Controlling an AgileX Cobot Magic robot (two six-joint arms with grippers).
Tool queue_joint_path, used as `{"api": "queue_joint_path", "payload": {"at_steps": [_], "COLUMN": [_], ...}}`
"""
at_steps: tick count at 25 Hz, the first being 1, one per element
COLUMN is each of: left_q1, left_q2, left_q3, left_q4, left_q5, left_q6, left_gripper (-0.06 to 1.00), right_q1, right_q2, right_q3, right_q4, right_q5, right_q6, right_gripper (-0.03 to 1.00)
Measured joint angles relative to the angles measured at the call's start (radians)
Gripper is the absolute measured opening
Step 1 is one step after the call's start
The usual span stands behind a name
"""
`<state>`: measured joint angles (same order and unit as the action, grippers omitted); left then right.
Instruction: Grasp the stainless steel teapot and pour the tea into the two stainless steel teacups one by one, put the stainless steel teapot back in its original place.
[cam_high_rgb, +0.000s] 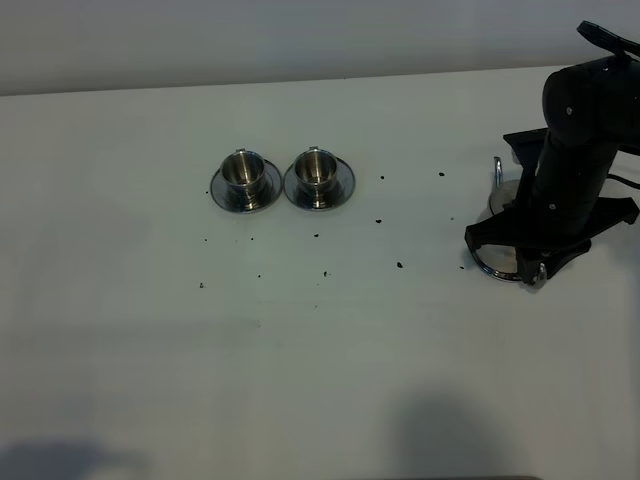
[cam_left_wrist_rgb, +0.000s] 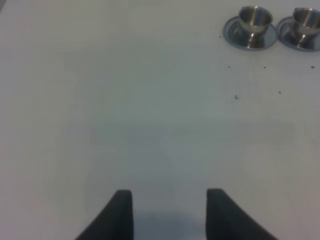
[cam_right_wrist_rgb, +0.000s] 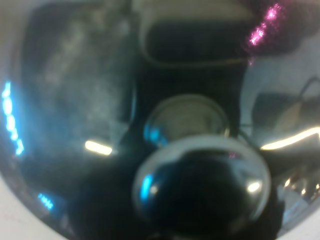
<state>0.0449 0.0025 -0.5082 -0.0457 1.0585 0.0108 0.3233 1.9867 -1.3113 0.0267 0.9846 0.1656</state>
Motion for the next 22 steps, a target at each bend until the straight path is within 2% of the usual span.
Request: {"api": "queue_joint_path", "payload": {"at_steps": [22], "left_q1": [0.0], "left_q2": [0.0], "left_q3": [0.0], "left_q4": [0.0], "left_q5": [0.0], "left_q6": [0.0], "left_gripper": [0.38], "right_q1": [0.0], "right_q2": [-0.045], "right_q3": [0.0], "right_q4": [-0.027], "right_q5": [0.032], "right_q6": [-0.031], "right_gripper": [0.18]}}
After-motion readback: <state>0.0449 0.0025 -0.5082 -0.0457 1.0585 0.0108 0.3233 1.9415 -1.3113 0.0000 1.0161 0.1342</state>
